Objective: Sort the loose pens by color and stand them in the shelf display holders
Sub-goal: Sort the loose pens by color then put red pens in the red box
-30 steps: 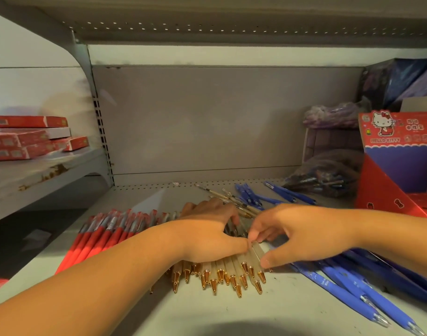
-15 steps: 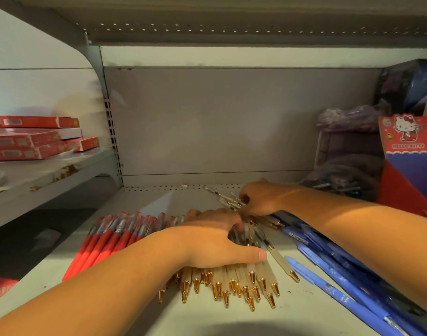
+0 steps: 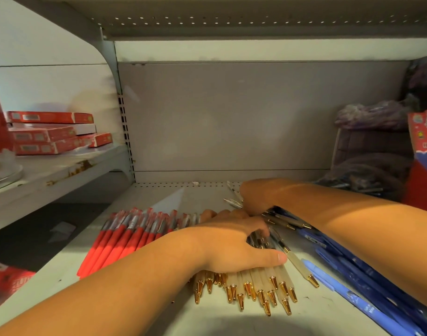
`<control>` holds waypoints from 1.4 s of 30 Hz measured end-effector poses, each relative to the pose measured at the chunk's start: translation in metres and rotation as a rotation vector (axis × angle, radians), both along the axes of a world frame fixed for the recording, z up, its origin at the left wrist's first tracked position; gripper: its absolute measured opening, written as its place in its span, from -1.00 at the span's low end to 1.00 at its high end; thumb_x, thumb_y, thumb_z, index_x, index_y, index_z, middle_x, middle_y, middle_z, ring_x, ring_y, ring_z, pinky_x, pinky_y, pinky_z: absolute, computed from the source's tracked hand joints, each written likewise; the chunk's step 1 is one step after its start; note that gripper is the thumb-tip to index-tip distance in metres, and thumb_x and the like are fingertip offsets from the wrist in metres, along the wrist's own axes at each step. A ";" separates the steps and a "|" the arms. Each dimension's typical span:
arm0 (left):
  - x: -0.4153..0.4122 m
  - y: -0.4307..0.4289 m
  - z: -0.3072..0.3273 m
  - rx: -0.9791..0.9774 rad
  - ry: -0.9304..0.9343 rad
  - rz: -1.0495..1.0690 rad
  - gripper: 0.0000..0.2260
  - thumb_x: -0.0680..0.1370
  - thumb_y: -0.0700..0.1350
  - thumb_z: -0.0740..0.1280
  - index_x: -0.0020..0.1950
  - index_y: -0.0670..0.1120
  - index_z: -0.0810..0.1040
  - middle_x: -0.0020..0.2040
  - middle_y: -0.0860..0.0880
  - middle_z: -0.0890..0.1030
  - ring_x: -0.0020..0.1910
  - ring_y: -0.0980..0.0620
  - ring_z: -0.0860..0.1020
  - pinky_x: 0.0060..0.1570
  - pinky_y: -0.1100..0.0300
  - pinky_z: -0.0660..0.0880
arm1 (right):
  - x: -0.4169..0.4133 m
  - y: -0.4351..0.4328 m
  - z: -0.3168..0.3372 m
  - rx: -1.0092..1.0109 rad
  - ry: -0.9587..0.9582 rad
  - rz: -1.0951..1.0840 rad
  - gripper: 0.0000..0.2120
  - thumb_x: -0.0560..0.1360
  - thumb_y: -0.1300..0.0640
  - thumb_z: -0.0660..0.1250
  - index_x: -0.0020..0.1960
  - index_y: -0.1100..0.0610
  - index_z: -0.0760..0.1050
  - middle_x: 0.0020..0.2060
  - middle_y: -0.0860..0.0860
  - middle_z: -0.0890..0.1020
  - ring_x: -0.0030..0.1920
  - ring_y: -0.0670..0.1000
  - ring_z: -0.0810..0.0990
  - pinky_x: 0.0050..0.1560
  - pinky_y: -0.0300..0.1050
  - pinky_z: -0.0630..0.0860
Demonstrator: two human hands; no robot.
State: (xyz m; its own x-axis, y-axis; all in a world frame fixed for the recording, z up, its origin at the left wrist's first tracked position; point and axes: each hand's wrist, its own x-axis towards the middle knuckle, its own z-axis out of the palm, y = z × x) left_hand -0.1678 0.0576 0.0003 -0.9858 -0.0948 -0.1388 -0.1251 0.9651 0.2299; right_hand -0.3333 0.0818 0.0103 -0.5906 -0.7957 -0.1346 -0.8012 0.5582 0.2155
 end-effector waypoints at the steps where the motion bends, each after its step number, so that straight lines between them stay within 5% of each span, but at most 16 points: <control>1: 0.000 0.000 0.000 0.005 -0.005 0.002 -0.47 0.48 0.47 0.08 0.37 0.28 0.31 0.42 0.09 0.37 0.36 0.03 0.33 0.30 0.00 0.17 | 0.002 -0.001 0.000 0.038 0.016 -0.004 -0.66 0.50 0.19 0.37 -0.34 0.10 0.27 -0.37 0.00 0.49 -0.38 -0.06 0.46 -0.28 -0.16 0.48; 8: 0.001 0.000 0.004 0.009 -0.029 0.014 -0.46 0.47 0.47 0.09 0.38 0.27 0.30 0.41 0.08 0.36 0.34 0.02 0.34 0.26 0.03 0.19 | 0.009 -0.001 -0.001 0.122 0.032 -0.025 -0.91 0.54 0.13 0.33 -0.05 0.16 0.50 -0.28 0.01 0.49 -0.14 0.02 0.55 0.06 -0.08 0.56; 12: 0.002 0.001 0.007 -0.008 -0.028 0.017 -0.46 0.47 0.48 0.10 0.36 0.26 0.32 0.41 0.08 0.34 0.36 0.01 0.32 0.37 -0.04 0.16 | 0.012 0.007 0.014 0.268 0.013 -0.088 -0.80 0.56 0.08 0.34 -0.15 0.18 0.44 -0.24 0.03 0.48 -0.30 -0.03 0.47 -0.26 -0.16 0.48; 16: 0.004 0.001 0.008 -0.014 -0.033 0.023 -0.46 0.47 0.48 0.10 0.36 0.27 0.31 0.44 0.08 0.32 0.37 0.01 0.31 0.39 -0.06 0.15 | 0.012 0.015 0.016 0.310 0.030 -0.100 -0.81 0.56 0.07 0.35 -0.13 0.18 0.47 -0.24 0.05 0.52 -0.35 -0.02 0.49 -0.37 -0.19 0.45; 23: 0.003 0.001 0.007 0.011 -0.034 0.018 -0.45 0.47 0.47 0.10 0.38 0.26 0.30 0.44 0.08 0.35 0.34 0.03 0.34 0.25 0.05 0.18 | 0.008 0.024 0.009 0.183 -0.007 0.048 -0.81 0.58 0.09 0.31 -0.20 0.10 0.48 -0.29 -0.01 0.52 -0.27 -0.04 0.51 -0.15 -0.16 0.49; 25: 0.003 0.001 0.007 0.012 -0.042 0.017 -0.46 0.47 0.47 0.10 0.38 0.27 0.30 0.42 0.07 0.36 0.33 0.03 0.35 0.27 0.03 0.20 | 0.005 0.029 0.012 0.123 -0.047 0.039 -0.86 0.59 0.14 0.28 -0.09 0.16 0.55 -0.28 0.01 0.52 -0.26 -0.02 0.51 -0.16 -0.15 0.49; 30: 0.003 0.001 0.008 -0.006 -0.051 0.003 -0.46 0.48 0.47 0.09 0.38 0.26 0.29 0.40 0.05 0.37 0.32 0.00 0.37 0.33 -0.05 0.24 | -0.007 0.047 0.034 -0.199 -0.279 -0.026 -0.85 0.60 0.17 0.24 -0.01 0.21 0.56 -0.24 0.04 0.56 -0.25 -0.02 0.54 -0.19 -0.15 0.53; 34: 0.003 0.000 0.008 -0.022 -0.054 0.011 -0.46 0.47 0.48 0.09 0.38 0.28 0.29 0.41 0.05 0.36 0.35 0.00 0.35 0.35 -0.04 0.20 | -0.002 0.065 0.049 -0.506 -0.715 -0.167 -0.91 0.57 0.28 0.26 0.04 0.26 0.52 -0.26 0.07 0.58 -0.37 -0.07 0.51 -0.39 -0.25 0.45; 38: 0.003 -0.001 0.008 0.006 -0.068 0.016 -0.42 0.45 0.49 0.11 0.41 0.28 0.26 0.43 0.06 0.34 0.29 0.02 0.37 0.25 0.03 0.30 | 0.018 0.084 0.034 -0.382 -0.939 -0.300 -0.95 0.56 0.33 0.25 0.02 0.25 0.46 -0.32 0.09 0.58 -0.49 -0.10 0.45 -0.49 -0.29 0.38; 42: 0.000 0.000 0.007 0.001 -0.076 0.029 -0.40 0.44 0.50 0.10 0.42 0.29 0.25 0.41 0.07 0.36 0.25 0.03 0.39 0.24 0.05 0.33 | 0.037 0.100 0.016 -0.357 -0.963 -0.297 -0.93 0.57 0.33 0.24 0.02 0.25 0.49 -0.39 0.05 0.50 -0.47 -0.08 0.43 -0.53 -0.27 0.34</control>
State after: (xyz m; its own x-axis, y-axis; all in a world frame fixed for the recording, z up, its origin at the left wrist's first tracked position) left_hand -0.1676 0.0576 0.0076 -0.9692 -0.1225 -0.2134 -0.1698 0.9606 0.2199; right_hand -0.2965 0.1814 0.0263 -0.5363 -0.7227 -0.4359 -0.3679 0.6650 -0.6499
